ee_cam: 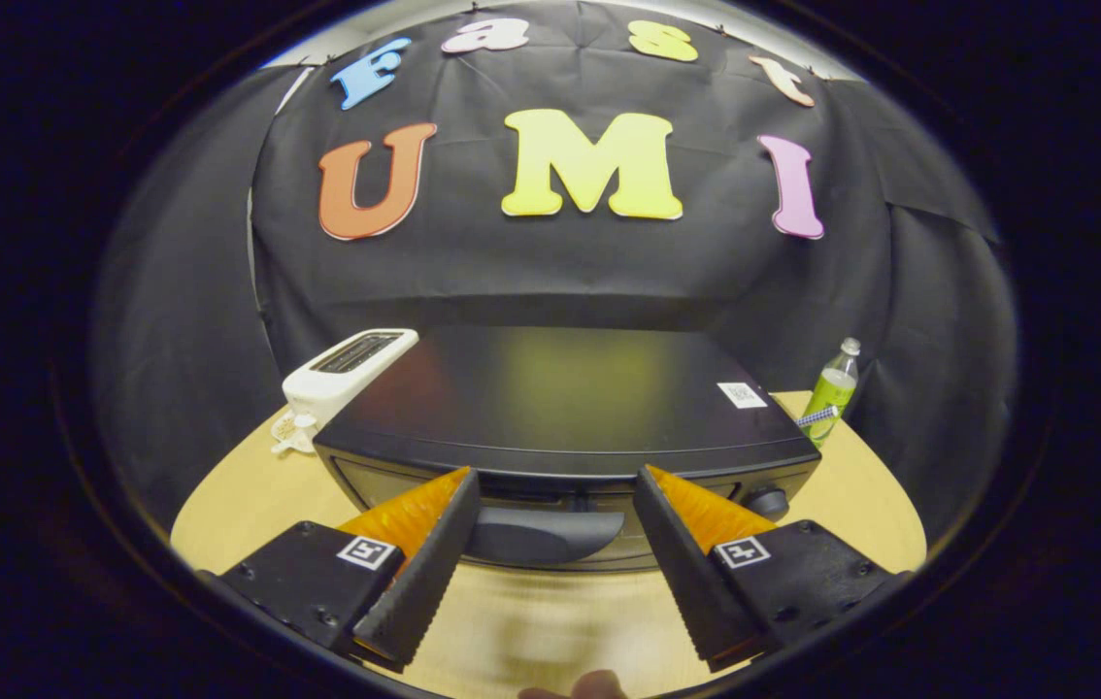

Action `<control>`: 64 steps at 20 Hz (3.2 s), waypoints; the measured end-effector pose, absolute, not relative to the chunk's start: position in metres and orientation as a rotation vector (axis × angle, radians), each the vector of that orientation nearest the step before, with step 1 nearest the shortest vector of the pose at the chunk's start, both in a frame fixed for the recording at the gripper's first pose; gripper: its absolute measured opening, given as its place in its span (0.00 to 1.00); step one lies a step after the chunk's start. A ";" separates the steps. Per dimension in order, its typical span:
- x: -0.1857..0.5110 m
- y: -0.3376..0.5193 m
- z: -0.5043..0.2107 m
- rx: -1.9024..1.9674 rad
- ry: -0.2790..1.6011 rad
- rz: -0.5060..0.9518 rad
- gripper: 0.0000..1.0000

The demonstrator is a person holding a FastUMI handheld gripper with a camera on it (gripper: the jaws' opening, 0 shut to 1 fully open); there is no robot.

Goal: Open the toaster oven, put the food inside, and close the toaster oven door.

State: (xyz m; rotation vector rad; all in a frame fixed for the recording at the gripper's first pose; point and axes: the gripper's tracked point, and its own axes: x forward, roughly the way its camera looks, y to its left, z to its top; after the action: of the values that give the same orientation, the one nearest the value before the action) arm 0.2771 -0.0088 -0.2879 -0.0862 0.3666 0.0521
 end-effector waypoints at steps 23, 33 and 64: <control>0.153 -0.031 -0.374 -0.136 0.617 0.103 1.00; 0.078 -0.032 -0.280 0.092 0.754 0.365 1.00; 0.005 0.128 -0.415 0.376 1.384 0.594 0.46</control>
State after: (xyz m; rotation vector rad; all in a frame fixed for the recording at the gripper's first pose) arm 0.0047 0.1278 -0.4149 0.3763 1.3844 0.5944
